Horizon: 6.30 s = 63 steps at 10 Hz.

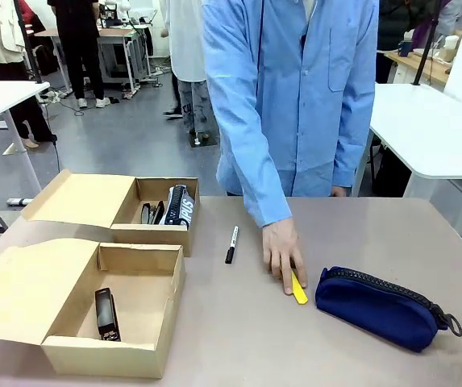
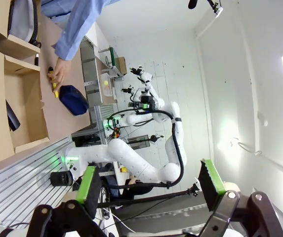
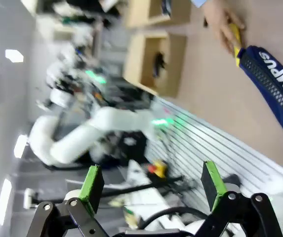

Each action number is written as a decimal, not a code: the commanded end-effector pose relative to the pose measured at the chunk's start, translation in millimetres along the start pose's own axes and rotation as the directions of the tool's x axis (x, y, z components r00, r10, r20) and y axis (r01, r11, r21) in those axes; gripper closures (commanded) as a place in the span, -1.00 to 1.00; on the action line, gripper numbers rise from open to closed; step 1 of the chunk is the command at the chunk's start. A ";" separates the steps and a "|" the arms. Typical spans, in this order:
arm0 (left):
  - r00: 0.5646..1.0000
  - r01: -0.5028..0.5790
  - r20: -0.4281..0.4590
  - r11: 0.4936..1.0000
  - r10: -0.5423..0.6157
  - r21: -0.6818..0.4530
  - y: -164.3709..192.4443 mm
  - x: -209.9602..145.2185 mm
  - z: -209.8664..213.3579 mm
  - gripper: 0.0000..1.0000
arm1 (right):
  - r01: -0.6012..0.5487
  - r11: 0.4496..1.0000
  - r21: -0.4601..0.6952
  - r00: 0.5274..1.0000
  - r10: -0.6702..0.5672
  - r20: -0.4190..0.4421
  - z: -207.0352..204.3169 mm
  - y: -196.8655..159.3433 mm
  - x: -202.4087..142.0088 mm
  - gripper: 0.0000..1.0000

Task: Place items inside the box.
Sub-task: Pick up a Pencil pouch or Stapler and place it inside the Mailer Box closest to the robot.

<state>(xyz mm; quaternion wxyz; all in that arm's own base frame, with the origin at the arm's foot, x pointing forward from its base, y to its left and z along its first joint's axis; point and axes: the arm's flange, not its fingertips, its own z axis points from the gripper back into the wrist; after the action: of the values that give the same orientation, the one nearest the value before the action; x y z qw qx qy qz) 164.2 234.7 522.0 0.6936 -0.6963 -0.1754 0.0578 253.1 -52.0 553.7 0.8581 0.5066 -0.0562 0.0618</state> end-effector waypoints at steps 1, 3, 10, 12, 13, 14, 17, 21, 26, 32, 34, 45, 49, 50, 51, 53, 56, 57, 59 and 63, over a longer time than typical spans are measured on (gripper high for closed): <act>1.000 0.019 0.004 1.000 -0.019 -0.013 -2.7 -0.5 0.4 -1.00 | -0.045 0.988 -0.146 0.998 0.037 -0.053 -5.7 -16.9 33.5 -1.00; 1.000 0.019 0.004 1.000 -0.019 -0.013 -2.7 -0.5 0.4 -1.00 | -0.027 0.999 -0.032 0.997 0.029 0.068 43.2 -40.5 14.6 -1.00; 1.000 0.019 0.004 1.000 -0.019 -0.013 -2.7 -0.5 0.4 -1.00 | 0.015 0.975 -0.223 0.951 0.055 0.306 56.3 -53.7 -9.0 -1.00; 1.000 0.019 0.004 1.000 -0.019 -0.013 -2.7 -0.5 0.4 -1.00 | -0.033 0.898 -0.439 0.971 0.133 0.198 5.6 -44.6 39.7 -1.00; 1.000 0.019 0.004 1.000 -0.019 -0.013 -2.7 -0.5 0.4 -1.00 | -0.099 0.880 -0.464 0.986 0.149 0.073 -27.5 -45.0 63.3 -1.00; 1.000 0.019 0.004 1.000 -0.019 -0.013 -2.7 -0.5 0.4 -1.00 | -0.149 0.878 -0.454 0.989 0.135 -0.063 -64.5 -48.8 85.0 -1.00; 1.000 0.019 0.004 1.000 -0.019 -0.013 -2.7 -0.5 0.4 -1.00 | -0.234 0.818 -0.525 0.961 0.114 -0.251 -149.4 -55.1 111.4 -1.00; 1.000 0.019 0.004 1.000 -0.019 -0.013 -2.7 -0.5 0.4 -1.00 | -0.244 0.804 -0.542 0.946 0.075 -0.315 -182.0 -66.0 107.4 -1.00; 1.000 0.019 0.004 1.000 -0.019 -0.013 -2.7 -0.5 0.4 -1.00 | -0.459 0.674 -0.579 0.854 0.154 -0.497 -240.4 -119.3 93.1 -1.00; 1.000 0.019 0.004 1.000 -0.019 -0.013 -2.7 -0.5 0.4 -1.00 | -0.467 0.682 -0.563 0.819 0.095 -0.565 -263.0 -134.3 81.5 -1.00; 1.000 0.019 0.004 1.000 -0.019 -0.013 -2.7 -0.5 0.4 -1.00 | -0.467 0.693 -0.550 0.809 0.084 -0.582 -265.3 -135.4 81.1 -0.63; 1.000 0.019 0.004 1.000 -0.019 -0.013 -2.7 -0.5 0.4 -1.00 | -0.446 0.705 -0.551 0.796 0.031 -0.604 -261.8 -135.3 78.3 1.00; 1.000 0.019 0.004 1.000 -0.019 -0.013 -2.7 -0.5 0.4 -1.00 | -0.187 0.785 -0.590 0.868 -0.148 -0.473 -235.2 -105.5 73.3 1.00; 1.000 0.019 0.004 1.000 -0.019 -0.013 -2.7 -0.5 0.4 -1.00 | -0.032 0.795 -0.606 0.925 -0.207 -0.319 -223.0 -80.5 67.1 1.00; 1.000 0.019 0.004 1.000 -0.019 -0.013 -2.7 -0.5 0.4 -1.00 | 0.158 0.693 -0.704 0.958 -0.280 -0.061 -212.4 -59.6 59.4 1.00; 1.000 0.019 0.004 1.000 -0.019 -0.013 -2.7 -0.5 0.4 -1.00 | 0.437 0.599 -0.671 0.890 -0.396 0.226 -206.7 -29.2 36.9 1.00; 1.000 0.019 0.004 1.000 -0.019 -0.013 -2.7 -0.5 0.4 -1.00 | 0.340 0.668 -0.662 0.929 -0.350 0.123 -189.6 -17.1 63.1 1.00; 1.000 0.019 0.004 1.000 -0.019 -0.013 -2.7 -0.5 0.4 -1.00 | 0.340 0.668 -0.662 0.929 -0.350 0.123 -189.6 -17.1 63.1 1.00; 1.000 0.019 0.004 1.000 -0.019 -0.013 -2.7 -0.5 0.4 -1.00 | 0.362 0.648 -0.670 0.928 -0.319 0.193 -193.3 3.1 62.0 0.87; 1.000 0.019 0.004 1.000 -0.019 -0.013 -2.7 -0.5 0.4 -1.00 | 0.478 0.534 -0.698 0.868 -0.412 0.278 -327.4 117.9 68.5 0.87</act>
<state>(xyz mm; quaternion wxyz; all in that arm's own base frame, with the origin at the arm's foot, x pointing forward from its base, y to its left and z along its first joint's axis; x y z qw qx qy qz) 164.3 234.8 522.0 0.6936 -0.6963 -0.1754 0.0575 289.4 263.7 507.4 0.9792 0.1212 0.0014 -0.1629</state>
